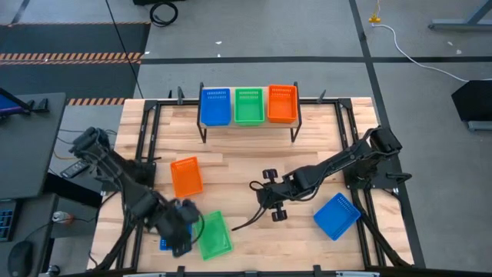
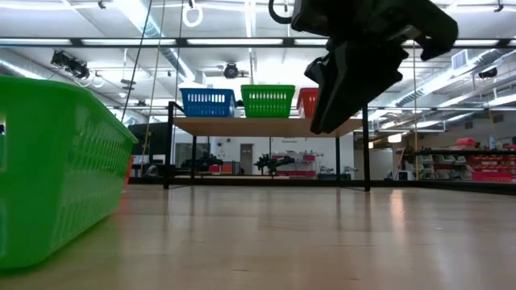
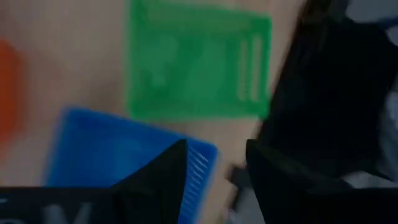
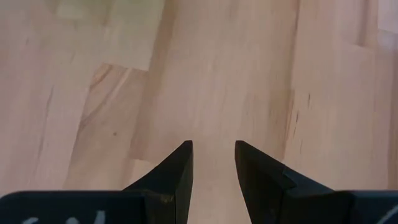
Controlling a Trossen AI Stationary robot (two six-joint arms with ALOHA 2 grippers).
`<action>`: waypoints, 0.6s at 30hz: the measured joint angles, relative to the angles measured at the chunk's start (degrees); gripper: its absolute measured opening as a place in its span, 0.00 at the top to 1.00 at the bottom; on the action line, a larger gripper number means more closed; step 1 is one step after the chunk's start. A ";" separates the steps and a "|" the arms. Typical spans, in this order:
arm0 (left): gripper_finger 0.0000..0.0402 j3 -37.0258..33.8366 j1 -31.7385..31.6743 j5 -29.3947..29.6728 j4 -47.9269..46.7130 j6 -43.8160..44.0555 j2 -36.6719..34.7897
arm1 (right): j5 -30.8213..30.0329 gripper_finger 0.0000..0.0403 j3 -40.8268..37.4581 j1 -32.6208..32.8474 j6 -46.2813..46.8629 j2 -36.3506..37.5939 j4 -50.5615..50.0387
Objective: Stack baskets on shelf by color
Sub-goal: Stack the left blue bin on top of the blue bin on the shelf
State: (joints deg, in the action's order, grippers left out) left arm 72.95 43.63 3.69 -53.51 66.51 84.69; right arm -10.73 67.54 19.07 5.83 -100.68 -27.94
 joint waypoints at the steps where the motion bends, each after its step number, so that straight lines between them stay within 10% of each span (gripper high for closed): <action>1: 0.57 0.02 1.19 -1.59 0.61 2.52 0.88 | -0.01 0.69 -0.33 -0.02 -0.52 0.00 0.28; 18: 0.45 0.00 10.37 -9.06 3.97 15.74 11.95 | -0.03 0.69 -0.62 -1.92 -0.61 0.00 1.04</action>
State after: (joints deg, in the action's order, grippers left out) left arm 72.95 54.00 -5.37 -49.55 82.25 96.63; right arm -10.76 66.92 17.15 5.22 -100.68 -26.90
